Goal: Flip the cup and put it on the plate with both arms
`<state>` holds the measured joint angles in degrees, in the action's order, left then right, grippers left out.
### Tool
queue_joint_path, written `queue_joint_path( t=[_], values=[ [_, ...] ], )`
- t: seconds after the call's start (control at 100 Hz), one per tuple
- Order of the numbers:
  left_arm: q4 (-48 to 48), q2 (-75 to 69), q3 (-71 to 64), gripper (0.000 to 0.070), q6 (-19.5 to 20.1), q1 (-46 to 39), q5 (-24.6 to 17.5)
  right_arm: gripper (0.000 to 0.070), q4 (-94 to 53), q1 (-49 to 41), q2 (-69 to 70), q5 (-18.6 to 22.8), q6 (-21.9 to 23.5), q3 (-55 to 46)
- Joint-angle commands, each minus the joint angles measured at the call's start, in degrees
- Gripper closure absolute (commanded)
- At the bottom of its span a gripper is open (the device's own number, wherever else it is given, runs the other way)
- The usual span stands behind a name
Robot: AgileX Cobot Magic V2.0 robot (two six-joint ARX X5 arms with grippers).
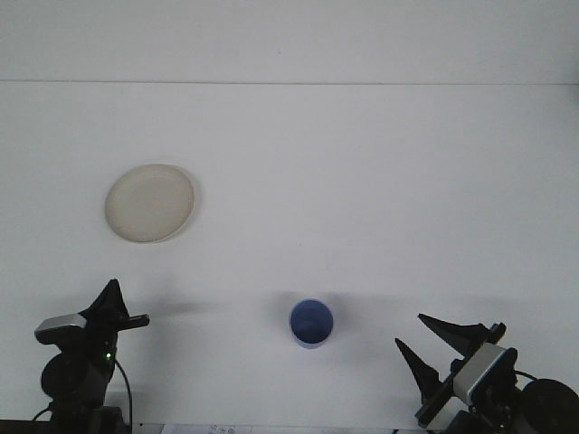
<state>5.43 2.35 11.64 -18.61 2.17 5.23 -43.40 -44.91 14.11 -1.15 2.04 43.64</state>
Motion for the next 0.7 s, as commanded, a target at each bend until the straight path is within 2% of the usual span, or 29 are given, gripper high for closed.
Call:
queue_joint_path(
  t=[0.0,0.06,0.15,0.18,0.25,0.3,0.4,0.46,0.58,0.69],
  values=[
    [0.85,1.7,6.49,0.0688,0.28,0.15,-1.73,0.0333,0.42,-0.46,0.13,-0.42,0.94,0.15],
    [3.89,5.2,12.02,0.0687,1.03,0.15,-3.54,0.0334,0.42,-0.46,0.15,-0.63,0.87,0.15],
    [9.57,13.38,21.86,0.0659,2.56,0.24,-9.97,0.0334,0.48,-0.46,0.15,-0.63,0.76,0.15],
    [11.3,16.31,24.85,0.0591,3.21,0.39,-12.96,0.0333,0.46,-0.46,0.13,-0.63,0.68,0.15],
    [15.78,23.43,31.74,0.0358,4.68,1.16,-19.58,0.0334,0.46,-0.46,0.15,-0.63,0.42,0.15],
    [19.3,28.61,36.44,0.0267,5.11,2.23,-23.34,0.0334,0.46,-0.46,0.15,-0.63,-0.02,0.15],
    [26.73,38.21,45.11,0.0266,5.77,6.05,-28.96,0.0334,0.46,-0.46,0.15,-0.85,-0.7,0.15],
    [31.67,43.63,49.94,0.0266,7.8,9.64,-30.23,0.0334,0.46,-0.46,0.15,-1.31,-0.83,0.15],
    [40.06,53.96,57.94,0.0266,10.49,18.86,-29.88,0.0334,0.46,-0.46,0.15,-3.13,-1.07,0.15],
    [44.48,62.71,62.77,0.0266,10.43,27.91,-25.27,0.0334,0.46,-0.46,0.15,-3.43,-1.86,0.15]
  ],
)
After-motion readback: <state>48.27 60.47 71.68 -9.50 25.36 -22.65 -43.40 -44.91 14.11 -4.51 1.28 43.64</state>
